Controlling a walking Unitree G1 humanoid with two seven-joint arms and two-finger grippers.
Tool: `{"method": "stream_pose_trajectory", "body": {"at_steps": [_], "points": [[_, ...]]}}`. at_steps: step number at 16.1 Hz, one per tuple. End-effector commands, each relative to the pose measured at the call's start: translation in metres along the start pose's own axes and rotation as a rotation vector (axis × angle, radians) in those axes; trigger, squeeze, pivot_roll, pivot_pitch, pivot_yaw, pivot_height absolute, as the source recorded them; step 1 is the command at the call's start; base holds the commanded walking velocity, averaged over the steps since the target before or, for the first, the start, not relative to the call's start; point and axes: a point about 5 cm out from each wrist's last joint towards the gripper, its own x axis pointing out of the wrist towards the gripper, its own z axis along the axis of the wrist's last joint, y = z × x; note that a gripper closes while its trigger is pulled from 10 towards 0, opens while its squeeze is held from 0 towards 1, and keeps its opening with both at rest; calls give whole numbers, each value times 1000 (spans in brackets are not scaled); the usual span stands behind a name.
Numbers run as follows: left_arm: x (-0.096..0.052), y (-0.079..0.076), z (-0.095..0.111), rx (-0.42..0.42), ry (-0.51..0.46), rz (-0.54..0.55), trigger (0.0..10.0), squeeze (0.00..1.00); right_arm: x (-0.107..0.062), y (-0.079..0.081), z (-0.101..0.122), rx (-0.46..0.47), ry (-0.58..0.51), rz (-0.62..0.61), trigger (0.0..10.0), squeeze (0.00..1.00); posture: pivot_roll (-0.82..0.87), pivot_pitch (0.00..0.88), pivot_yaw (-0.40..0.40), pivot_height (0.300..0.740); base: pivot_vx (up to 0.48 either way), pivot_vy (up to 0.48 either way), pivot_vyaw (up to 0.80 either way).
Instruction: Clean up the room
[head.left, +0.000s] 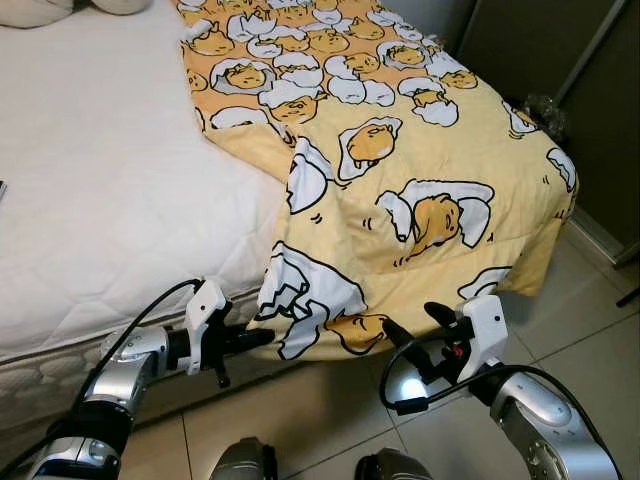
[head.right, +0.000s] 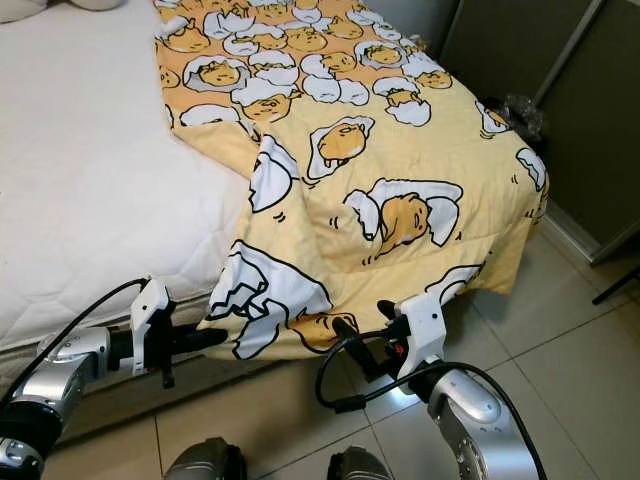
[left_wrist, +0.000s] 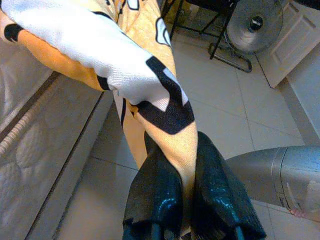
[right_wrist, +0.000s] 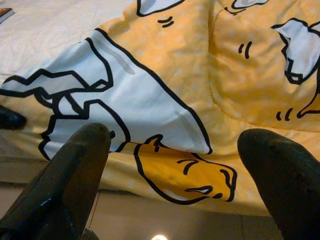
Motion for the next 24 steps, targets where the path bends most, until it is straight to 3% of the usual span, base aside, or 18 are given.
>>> {"method": "stream_pose_trajectory", "body": {"at_steps": [1, 3, 7, 10, 16, 17, 18, 19, 20, 22, 23, 24], "points": [[-1, -5, -4, 3, 19, -35, 0, 0, -3, -1, -5, 11, 20, 4, 10000, 0, 32, 117, -43, 700, 0, 0, 0], [1, -16, -11, 5, 36, -111, 0, 0, -4, -1, -7, 11, 31, 11, 10000, 0, 37, 119, -48, 700, 0, 0, 0], [1, -24, -11, 20, 53, -201, 0, 0, -1, -4, -4, 1, 29, 21, 10000, 0, 39, 116, -49, 700, 0, 0, 0], [-8, -42, -18, 3, 119, -388, 0, 0, -1, -4, -4, -5, 41, 40, 10000, 0, 37, 112, -42, 700, 0, 0, 0], [-8, -47, -9, 48, 119, -464, 0, 0, 1, -3, -8, -3, 55, 59, 10000, 0, 39, 97, -34, 700, 0, 0, 0], [-6, -44, -3, 66, 107, -443, 784, 0, 2, -3, -7, -3, 53, 60, 10000, 0, 38, 95, -33, 700, 0, 0, 0], [-6, -40, 1, 80, 96, -424, 3255, 0, 2, -3, -7, -3, 51, 59, 10000, 0, 39, 93, -33, 700, 0, 0, 0], [-7, -36, 7, 84, 80, -410, 2510, 0, 2, -3, -7, -2, 49, 59, 10000, 0, 40, 93, -31, 700, 0, 0, 0], [-8, -35, 9, 86, 77, -410, 2510, 0, 2, -3, -7, -2, 49, 59, 10000, 0, 40, 93, -32, 700, 0, 0, 0], [-8, -37, 16, 107, 60, -421, 1608, 0, 3, -2, -8, -1, 49, 58, 10000, 0, 41, 94, -30, 700, 0, 0, 0], [-6, -40, 21, 121, 46, -432, 2196, 0, 3, -2, -8, 2, 45, 57, 10000, 0, 42, 95, -28, 700, 0, 0, 0], [-4, -40, 26, 135, 37, -424, 5451, 0, 4, -2, -8, 4, 44, 58, 10000, 0, 42, 95, -27, 700, 0, 0, 0]]}}
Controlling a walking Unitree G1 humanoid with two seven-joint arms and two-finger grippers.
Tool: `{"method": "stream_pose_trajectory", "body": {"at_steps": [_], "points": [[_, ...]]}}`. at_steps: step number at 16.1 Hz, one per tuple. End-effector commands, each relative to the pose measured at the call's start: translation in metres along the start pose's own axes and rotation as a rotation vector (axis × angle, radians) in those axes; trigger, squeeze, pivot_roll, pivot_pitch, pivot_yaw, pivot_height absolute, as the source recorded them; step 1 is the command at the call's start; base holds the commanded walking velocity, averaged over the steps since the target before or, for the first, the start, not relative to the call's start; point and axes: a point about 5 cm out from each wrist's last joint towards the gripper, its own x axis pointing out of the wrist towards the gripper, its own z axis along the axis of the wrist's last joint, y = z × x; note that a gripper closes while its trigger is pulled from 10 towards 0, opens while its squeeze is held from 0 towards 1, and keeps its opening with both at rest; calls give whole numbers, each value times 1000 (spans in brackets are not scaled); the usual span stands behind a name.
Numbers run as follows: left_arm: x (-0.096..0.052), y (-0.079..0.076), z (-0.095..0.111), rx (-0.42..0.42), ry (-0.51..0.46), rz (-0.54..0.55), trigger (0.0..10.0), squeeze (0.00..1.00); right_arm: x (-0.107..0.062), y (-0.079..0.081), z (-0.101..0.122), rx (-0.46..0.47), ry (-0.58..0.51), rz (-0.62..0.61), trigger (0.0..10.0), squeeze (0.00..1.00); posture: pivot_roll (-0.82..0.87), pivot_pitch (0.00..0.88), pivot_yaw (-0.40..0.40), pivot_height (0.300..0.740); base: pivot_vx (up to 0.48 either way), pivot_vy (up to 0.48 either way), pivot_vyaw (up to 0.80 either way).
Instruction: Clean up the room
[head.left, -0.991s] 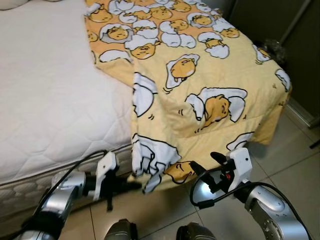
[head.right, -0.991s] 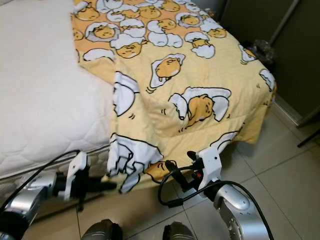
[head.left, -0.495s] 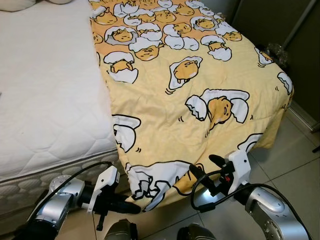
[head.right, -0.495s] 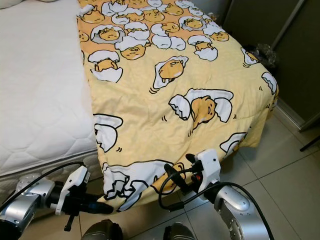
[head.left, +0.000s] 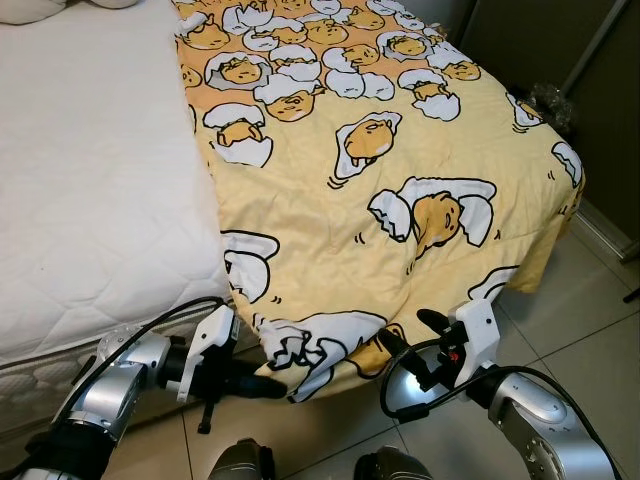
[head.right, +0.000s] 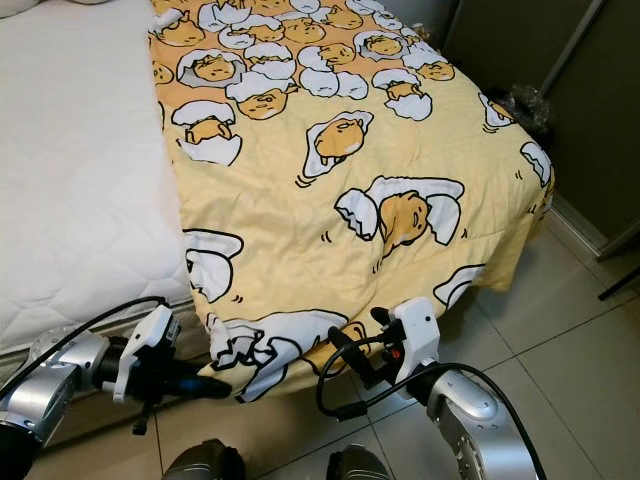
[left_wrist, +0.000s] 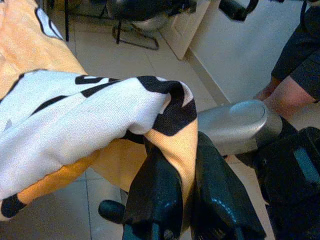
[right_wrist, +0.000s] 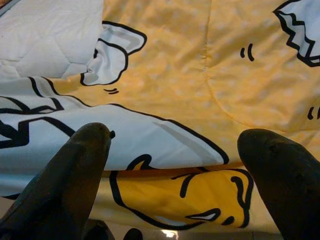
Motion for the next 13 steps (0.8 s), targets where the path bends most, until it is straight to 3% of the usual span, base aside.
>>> {"method": "stream_pose_trajectory", "body": {"at_steps": [1, 3, 4, 5, 6, 13], "points": [[2, 0, 11, 38, -4, 9, 10000, 0, 1, 0, 0, -3, 0, 5, 10000, 0, 43, 95, -26, 700, 0, 0, 0], [-2, -5, 23, 58, 4, 23, 10000, 0, 1, 0, -2, -1, 2, 5, 10000, 0, 46, 100, -22, 700, 0, 0, 0], [-4, -9, 26, 58, 4, 17, 10000, 106, 1, 1, -3, 1, 5, 5, 10000, 0, 48, 100, -22, 700, 0, 0, 0], [-4, -10, 26, 57, 5, 16, 10000, 106, 1, 1, -3, 2, 6, 5, 10000, 0, 48, 100, -22, 700, 0, 0, 0], [-6, -15, 23, 38, 28, 10, 10000, 1000, 1, 2, -4, 3, 12, 10, 10000, 0, 50, 101, -23, 700, 0, 0, 0], [-11, -28, 22, -36, 62, 3, 10000, 1000, 2, 2, -6, 4, 22, 17, 10000, 0, 58, 98, -19, 700, 0, 0, 0]]}}
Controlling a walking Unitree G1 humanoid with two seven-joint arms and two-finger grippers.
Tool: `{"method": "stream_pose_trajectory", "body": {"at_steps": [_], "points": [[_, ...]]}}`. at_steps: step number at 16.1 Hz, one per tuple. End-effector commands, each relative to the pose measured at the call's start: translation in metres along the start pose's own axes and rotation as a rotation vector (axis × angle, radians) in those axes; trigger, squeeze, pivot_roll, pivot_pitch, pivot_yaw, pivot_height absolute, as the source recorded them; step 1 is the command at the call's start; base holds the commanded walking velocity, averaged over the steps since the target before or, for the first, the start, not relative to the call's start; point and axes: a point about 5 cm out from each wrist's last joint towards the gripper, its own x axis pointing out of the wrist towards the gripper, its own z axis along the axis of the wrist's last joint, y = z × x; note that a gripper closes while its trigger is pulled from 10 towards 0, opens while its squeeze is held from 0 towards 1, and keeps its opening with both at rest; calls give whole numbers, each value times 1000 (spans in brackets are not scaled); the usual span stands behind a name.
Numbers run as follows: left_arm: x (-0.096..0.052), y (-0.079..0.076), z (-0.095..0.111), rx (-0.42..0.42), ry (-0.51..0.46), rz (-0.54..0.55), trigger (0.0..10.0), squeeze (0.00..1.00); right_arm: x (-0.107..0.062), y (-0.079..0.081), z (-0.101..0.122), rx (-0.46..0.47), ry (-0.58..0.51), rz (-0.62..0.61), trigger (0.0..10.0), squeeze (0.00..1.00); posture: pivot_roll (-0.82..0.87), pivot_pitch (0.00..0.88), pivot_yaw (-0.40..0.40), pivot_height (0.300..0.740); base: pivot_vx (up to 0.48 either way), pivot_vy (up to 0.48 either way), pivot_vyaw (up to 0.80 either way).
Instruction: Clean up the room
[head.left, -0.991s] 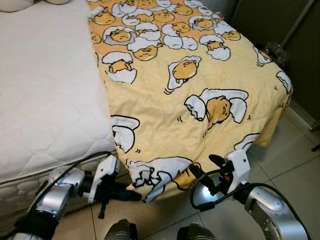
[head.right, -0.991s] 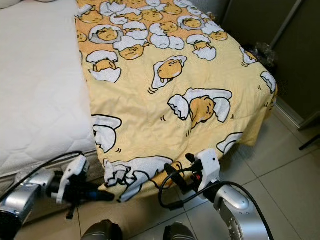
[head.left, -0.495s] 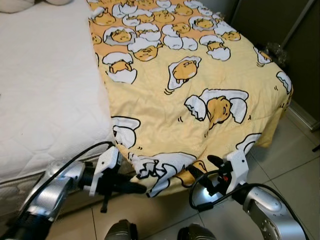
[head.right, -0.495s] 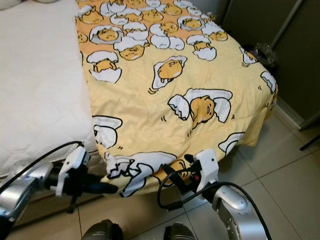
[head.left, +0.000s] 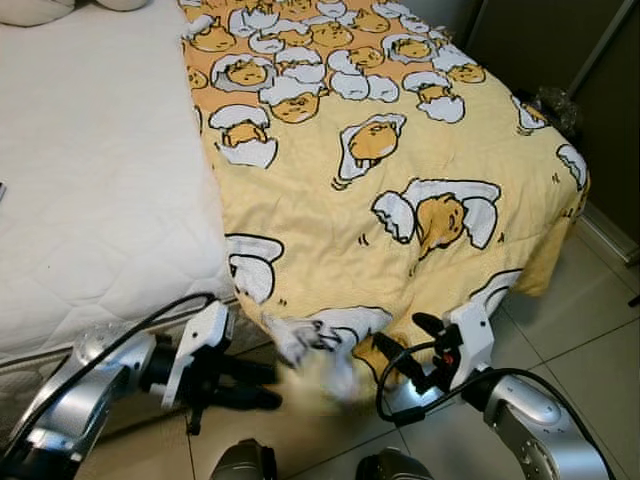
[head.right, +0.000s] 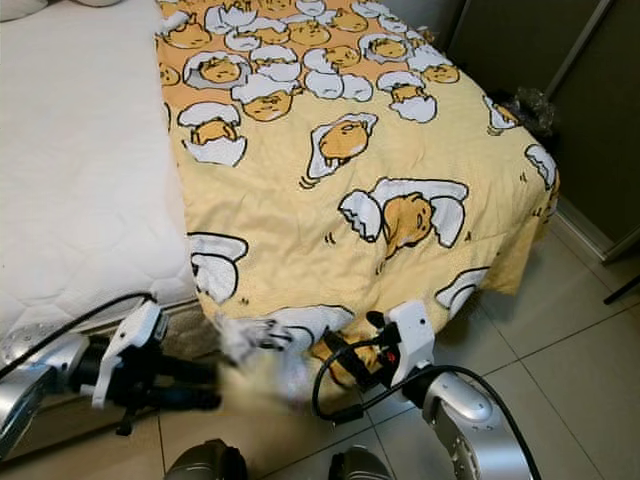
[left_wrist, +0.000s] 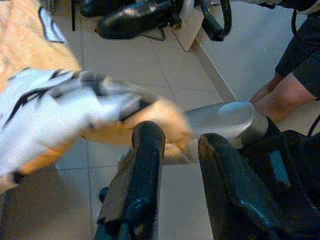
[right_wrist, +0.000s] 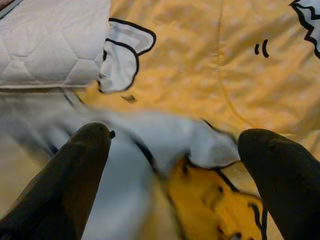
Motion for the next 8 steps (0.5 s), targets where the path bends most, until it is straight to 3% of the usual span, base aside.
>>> {"method": "stream_pose_trajectory", "body": {"at_steps": [1, 2, 4, 5, 6, 8], "points": [[1, -2, 2, -8, -6, 9, 10000, 1000, 0, -1, -1, -2, 1, 0, 10000, 0, 59, 98, -18, 700, 0, 0, 0], [1, -2, 2, -13, -11, 24, 10000, 1000, 0, -1, -1, -2, -1, -1, 10000, 0, 59, 98, -18, 700, 0, 0, 0], [-4, 16, 5, -20, -57, 182, 10000, 1000, 2, -6, 7, -9, -52, -57, 10000, 0, 61, 96, -21, 700, 0, 0, 0], [-10, 44, 13, -16, -121, 403, 10000, 1000, 4, -17, 18, -28, -115, -168, 10000, 0, 61, 94, -22, 700, 0, 0, 0], [-12, 52, 15, -13, -134, 475, 10000, 1000, 5, -21, 22, -32, -136, -199, 10000, 0, 61, 94, -22, 700, 0, 0, 0], [-19, 76, 19, -30, -171, 720, 10000, 1000, 5, -28, 31, -59, -191, -298, 10000, 0, 57, 86, -24, 700, 0, 0, 0]]}}
